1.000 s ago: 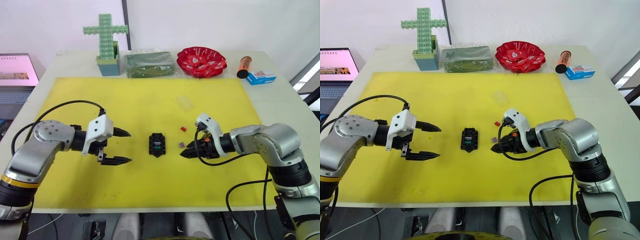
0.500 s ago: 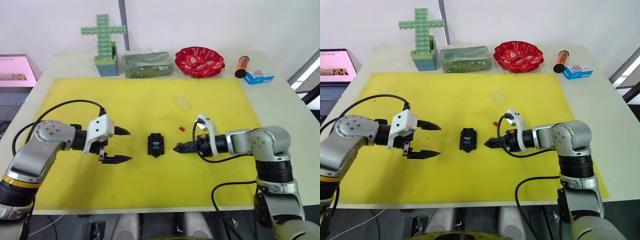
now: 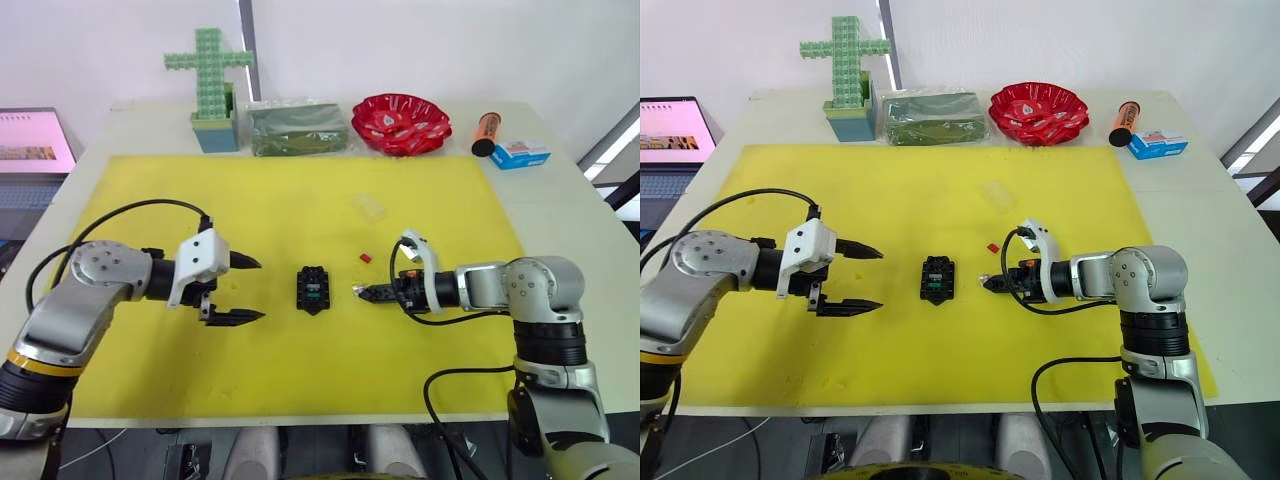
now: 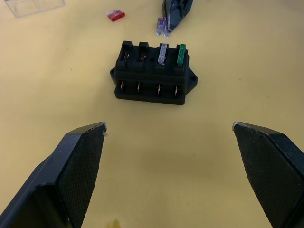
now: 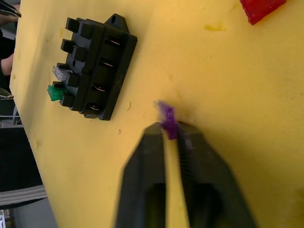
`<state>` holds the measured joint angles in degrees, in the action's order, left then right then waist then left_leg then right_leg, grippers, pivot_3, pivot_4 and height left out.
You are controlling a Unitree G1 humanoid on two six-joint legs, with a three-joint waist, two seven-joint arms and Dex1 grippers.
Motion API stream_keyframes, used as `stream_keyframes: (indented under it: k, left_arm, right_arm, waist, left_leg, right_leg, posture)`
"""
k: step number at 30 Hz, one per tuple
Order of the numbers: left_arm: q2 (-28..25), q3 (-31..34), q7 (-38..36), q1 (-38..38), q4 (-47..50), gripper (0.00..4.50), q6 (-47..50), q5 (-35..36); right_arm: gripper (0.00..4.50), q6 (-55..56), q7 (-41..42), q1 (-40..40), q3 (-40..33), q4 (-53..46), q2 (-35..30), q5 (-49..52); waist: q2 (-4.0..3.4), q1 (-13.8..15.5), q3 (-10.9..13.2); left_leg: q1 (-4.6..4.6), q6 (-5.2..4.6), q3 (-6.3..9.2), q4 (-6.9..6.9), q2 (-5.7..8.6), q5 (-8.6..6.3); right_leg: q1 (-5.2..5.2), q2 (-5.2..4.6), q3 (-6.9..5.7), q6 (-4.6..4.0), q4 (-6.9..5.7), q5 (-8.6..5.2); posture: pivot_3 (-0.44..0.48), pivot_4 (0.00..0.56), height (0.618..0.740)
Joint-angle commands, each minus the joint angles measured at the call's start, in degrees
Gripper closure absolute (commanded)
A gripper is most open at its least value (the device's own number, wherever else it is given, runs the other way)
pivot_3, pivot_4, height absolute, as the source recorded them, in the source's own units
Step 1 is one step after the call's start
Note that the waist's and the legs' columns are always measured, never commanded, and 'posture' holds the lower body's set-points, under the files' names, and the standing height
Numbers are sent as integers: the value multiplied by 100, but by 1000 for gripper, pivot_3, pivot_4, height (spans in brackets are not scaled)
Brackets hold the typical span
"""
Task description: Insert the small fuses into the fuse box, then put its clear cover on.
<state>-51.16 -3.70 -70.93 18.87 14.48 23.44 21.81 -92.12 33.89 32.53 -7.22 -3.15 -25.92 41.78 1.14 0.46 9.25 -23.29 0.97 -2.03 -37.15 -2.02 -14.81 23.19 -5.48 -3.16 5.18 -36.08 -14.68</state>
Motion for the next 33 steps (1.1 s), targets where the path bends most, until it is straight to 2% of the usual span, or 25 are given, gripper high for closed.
stream_keyframes:
  k: [1,7,10,14,18,22,28,33]
  left_arm:
    - [-5,15,-2,89,71,0,-65,-9]
    - [16,0,4,112,47,0,-77,-22]
    - [27,-20,-5,136,15,0,-93,-39]
    - [59,-66,-14,190,-39,0,-121,-69]
    - [112,-110,-29,252,-96,0,-166,-124]
    - [150,-132,-1,246,-98,0,-195,-157]
    - [211,-127,128,89,16,0,-246,-195]
    - [253,-131,239,-6,91,0,-268,-233]
  right_arm:
    - [4452,-1,-20,52,-65,5,-29,16]
    - [4452,-17,1,154,17,-38,-122,60]
    - [4452,-5,177,503,288,-163,-351,110]
    - [4452,245,751,1020,1129,-277,-984,149]
    - [4452,730,1911,1730,2395,-371,-1819,78]
    - [4452,1626,3138,2341,3699,-332,-2441,-450]
    - [4452,2720,4303,3054,4950,43,-2515,-1479]
    - [4452,3288,4759,3301,5390,344,-2247,-2134]
  waist:
    - [0,5,0]
    - [0,7,0]
    - [-3,2,2]
    - [-8,3,5]
    - [-8,-3,6]
    - [-6,-12,5]
    - [-7,-33,6]
    - [-7,-32,6]
  left_leg:
    - [0,0,0,0,0,0]
    - [0,0,0,0,0,0]
    - [0,0,0,-1,0,0]
    - [-1,0,1,0,0,0]
    - [-2,-1,2,4,0,0]
    - [-3,-1,1,2,0,0]
    - [-5,0,0,2,0,0]
    - [-6,0,-2,1,0,0]
  right_leg:
    - [0,0,0,0,0,0]
    - [0,0,0,0,0,0]
    - [1,0,0,0,0,0]
    - [3,0,0,0,1,0]
    - [4,0,0,0,5,-1]
    - [6,0,0,0,6,-1]
    - [11,0,0,0,4,-1]
    - [13,0,0,0,2,-1]
  posture:
    - [0,150,740]
    - [0,150,740]
    - [0,150,740]
    - [0,150,740]
    - [0,150,740]
    - [0,150,740]
    - [0,150,740]
    - [0,150,740]
